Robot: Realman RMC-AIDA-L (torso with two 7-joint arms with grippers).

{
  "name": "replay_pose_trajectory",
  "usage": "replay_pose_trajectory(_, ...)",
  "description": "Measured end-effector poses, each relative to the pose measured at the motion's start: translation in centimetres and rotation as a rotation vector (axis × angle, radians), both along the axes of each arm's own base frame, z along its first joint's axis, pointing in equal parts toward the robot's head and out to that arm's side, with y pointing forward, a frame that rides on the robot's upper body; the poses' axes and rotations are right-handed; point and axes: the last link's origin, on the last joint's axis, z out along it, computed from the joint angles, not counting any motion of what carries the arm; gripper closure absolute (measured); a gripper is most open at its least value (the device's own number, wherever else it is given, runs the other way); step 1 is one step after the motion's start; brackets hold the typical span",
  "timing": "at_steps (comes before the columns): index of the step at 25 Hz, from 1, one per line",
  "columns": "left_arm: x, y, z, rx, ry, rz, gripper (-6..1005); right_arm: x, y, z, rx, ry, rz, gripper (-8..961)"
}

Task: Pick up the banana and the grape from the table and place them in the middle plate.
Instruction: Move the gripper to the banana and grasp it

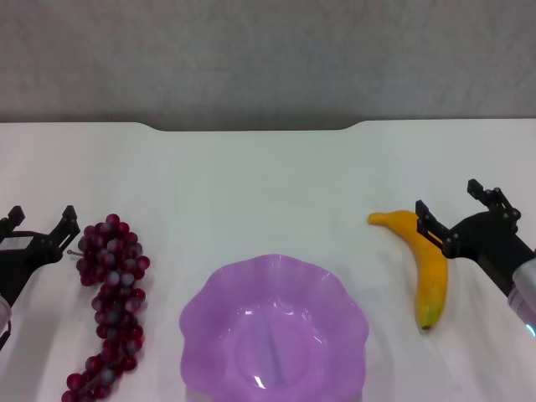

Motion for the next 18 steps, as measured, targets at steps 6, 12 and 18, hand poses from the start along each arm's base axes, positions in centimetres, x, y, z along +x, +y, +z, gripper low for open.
replay_pose_trajectory(6,-0.8,-0.5,0.2,0.005,0.009,0.028,138,-0.4,0.7,0.1,0.0,-0.01,-0.032,62)
replay_pose_trajectory(12,-0.8,-0.4,0.2,0.004,0.006,0.03,136,-0.8,0.6,0.5,0.037,-0.092,-0.057,62)
replay_pose_trajectory(18,-1.1,-0.5,0.1,-0.007,0.015,0.049,136,-2.9,0.7,-0.3,-0.029,-0.126,-0.096,63)
